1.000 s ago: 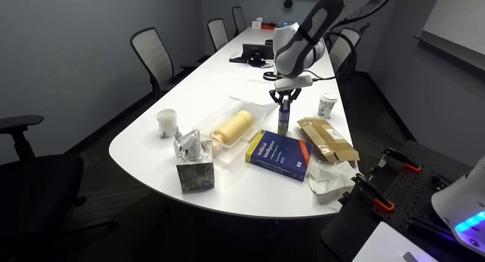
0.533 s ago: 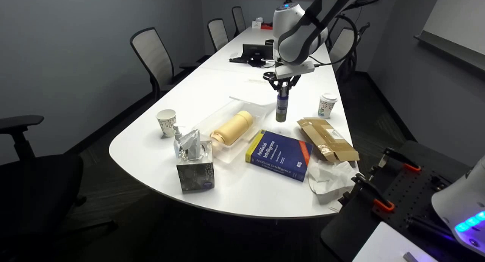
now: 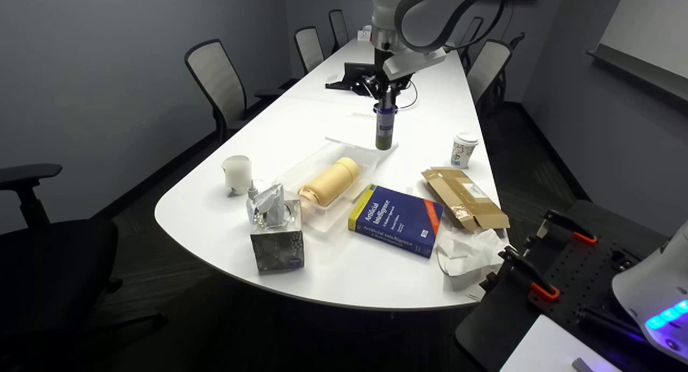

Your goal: Open the storage bin, then place the blue bottle inside it

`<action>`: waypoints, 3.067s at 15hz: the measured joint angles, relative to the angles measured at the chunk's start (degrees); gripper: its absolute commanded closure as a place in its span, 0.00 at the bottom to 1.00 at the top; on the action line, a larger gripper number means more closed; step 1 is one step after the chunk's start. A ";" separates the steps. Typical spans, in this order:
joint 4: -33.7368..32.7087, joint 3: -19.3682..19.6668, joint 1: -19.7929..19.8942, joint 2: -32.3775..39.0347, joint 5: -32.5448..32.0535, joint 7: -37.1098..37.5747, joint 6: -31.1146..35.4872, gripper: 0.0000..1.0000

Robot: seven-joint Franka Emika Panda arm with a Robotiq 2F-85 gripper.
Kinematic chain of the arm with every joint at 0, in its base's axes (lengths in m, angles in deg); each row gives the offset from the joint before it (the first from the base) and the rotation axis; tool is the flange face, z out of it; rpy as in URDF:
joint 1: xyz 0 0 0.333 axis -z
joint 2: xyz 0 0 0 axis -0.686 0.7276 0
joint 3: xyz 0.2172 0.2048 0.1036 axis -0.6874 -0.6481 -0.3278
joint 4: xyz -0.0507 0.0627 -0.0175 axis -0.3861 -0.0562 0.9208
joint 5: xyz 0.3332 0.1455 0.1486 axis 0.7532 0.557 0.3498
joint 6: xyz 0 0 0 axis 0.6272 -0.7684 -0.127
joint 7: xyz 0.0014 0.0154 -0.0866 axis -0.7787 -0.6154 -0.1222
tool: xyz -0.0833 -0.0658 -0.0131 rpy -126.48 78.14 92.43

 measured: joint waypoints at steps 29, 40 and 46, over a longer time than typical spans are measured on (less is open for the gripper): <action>-6.22 -13.47 -3.64 11.28 -5.60 -3.33 2.54 0.92; -10.25 -12.47 -4.21 18.43 -3.21 -3.83 2.54 0.92; -10.44 -11.77 -4.23 20.60 -1.06 -3.83 2.54 0.92</action>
